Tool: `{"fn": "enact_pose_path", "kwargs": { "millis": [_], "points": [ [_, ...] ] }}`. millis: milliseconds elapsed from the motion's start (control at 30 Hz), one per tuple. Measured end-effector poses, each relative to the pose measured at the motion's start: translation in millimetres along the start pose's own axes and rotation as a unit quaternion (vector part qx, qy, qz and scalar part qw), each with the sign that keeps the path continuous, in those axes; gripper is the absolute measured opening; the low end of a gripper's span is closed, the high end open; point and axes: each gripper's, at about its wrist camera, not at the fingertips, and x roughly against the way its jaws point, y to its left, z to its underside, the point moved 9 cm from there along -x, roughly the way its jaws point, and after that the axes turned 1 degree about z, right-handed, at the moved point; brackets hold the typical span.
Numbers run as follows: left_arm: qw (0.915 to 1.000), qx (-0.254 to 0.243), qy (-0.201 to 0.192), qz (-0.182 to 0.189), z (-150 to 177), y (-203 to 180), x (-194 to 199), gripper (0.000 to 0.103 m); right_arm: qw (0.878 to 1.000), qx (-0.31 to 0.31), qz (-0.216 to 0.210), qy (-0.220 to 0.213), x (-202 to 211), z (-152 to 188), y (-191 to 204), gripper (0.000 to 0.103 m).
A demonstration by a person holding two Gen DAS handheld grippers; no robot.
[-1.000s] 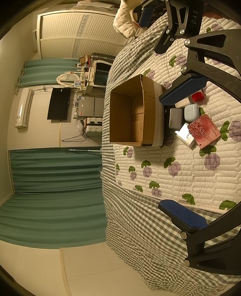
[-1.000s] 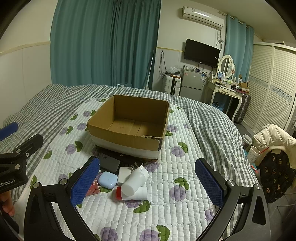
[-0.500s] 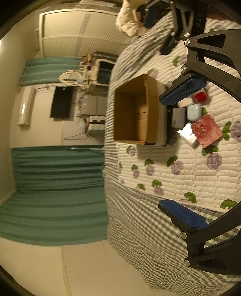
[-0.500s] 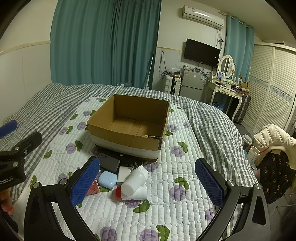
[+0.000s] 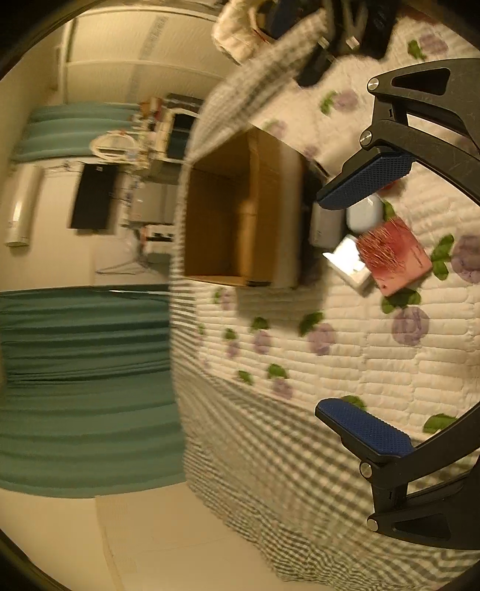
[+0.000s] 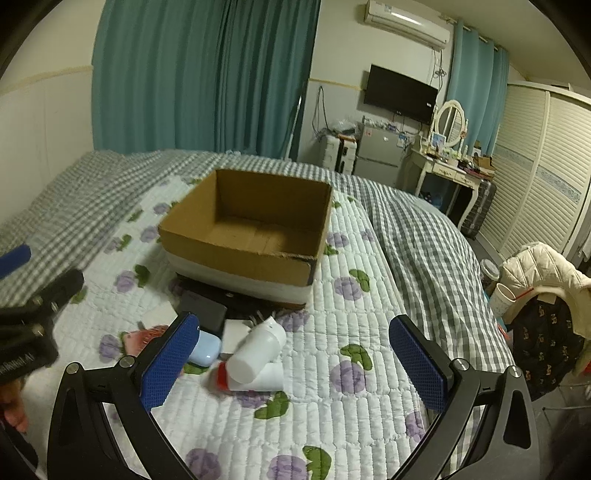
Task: Organize rigid objects
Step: 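Grasp the pink rose card case with left tool while right tool grasps white plug device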
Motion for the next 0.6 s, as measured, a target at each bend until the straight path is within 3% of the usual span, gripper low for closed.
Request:
{"fn": "enact_pose_path", "kwargs": {
  "millis": [133,300,400,567,600],
  "points": [
    [0.9977,-0.018,0.065,-0.007,38,-8,-43,0.103,0.999,0.006,-0.004,0.041,-31,15,6,0.103],
    [0.9938,-0.044,0.102,0.007,71,-20,-69,0.103,0.996,0.012,-0.013,0.09,-61,38,14,0.103],
    [0.9919,-0.033,0.122,0.008,85,-17,-76,0.103,0.993,0.002,-0.023,0.112,-78,47,20,0.103],
    [0.9916,-0.022,0.127,0.012,85,-13,-72,0.103,0.99,-0.017,-0.04,0.134,-107,45,36,0.092],
    [0.9915,-0.019,0.128,0.014,84,-13,-71,0.103,0.99,-0.015,-0.036,0.139,-113,45,39,0.086]
  ]
}}
